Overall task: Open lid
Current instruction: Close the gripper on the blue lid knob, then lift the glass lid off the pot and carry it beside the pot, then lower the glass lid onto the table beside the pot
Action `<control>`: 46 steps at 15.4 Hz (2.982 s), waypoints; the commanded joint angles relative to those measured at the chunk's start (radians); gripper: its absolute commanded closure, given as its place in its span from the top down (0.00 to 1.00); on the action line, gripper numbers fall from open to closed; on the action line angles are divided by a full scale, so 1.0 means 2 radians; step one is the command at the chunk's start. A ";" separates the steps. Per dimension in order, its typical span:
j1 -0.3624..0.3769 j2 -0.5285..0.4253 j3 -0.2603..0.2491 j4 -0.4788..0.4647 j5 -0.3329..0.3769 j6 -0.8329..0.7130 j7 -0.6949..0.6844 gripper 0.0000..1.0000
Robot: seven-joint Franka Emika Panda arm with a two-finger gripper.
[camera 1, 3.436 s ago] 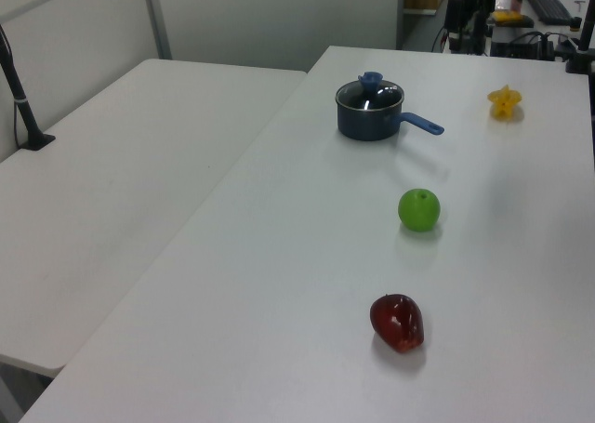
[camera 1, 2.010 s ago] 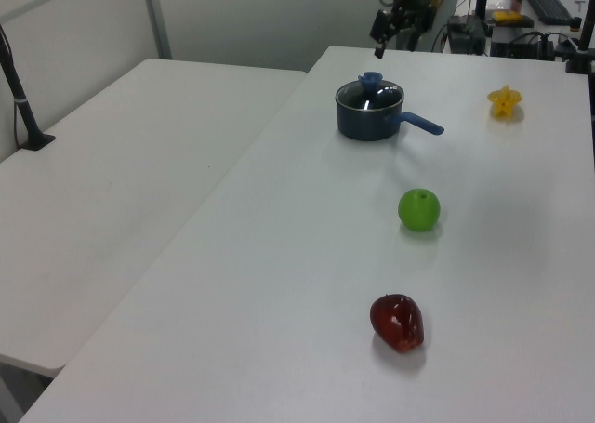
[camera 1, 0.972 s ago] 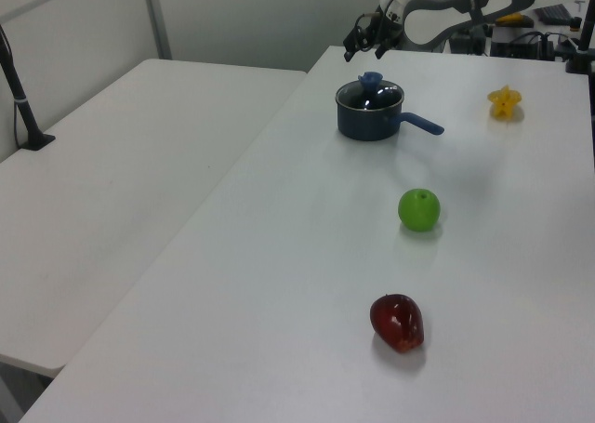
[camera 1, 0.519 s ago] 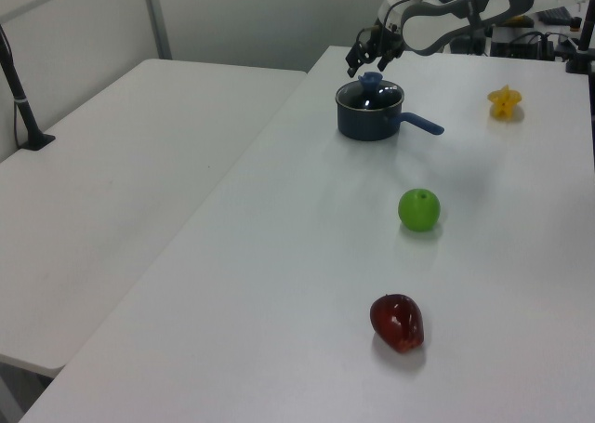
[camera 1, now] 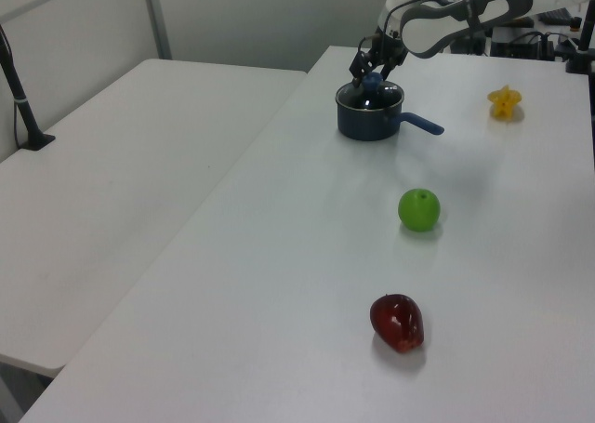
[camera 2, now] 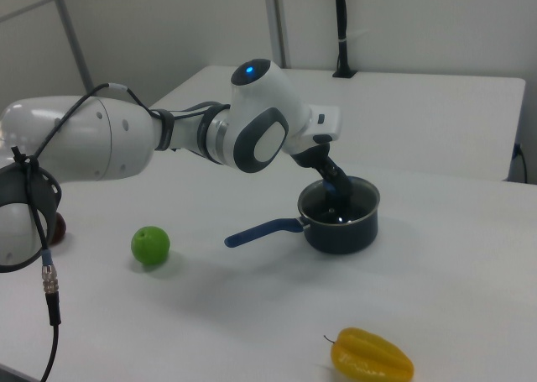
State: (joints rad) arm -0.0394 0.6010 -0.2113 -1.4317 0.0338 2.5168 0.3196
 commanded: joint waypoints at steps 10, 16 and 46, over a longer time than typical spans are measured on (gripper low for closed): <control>-0.016 -0.061 -0.003 -0.005 0.013 -0.079 -0.009 0.43; -0.091 -0.060 -0.003 -0.007 0.019 -0.071 -0.054 0.44; -0.142 0.032 0.005 -0.043 0.092 0.083 -0.130 1.00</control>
State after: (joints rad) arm -0.3300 0.6900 -0.2024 -1.4901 0.2068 2.6579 0.0800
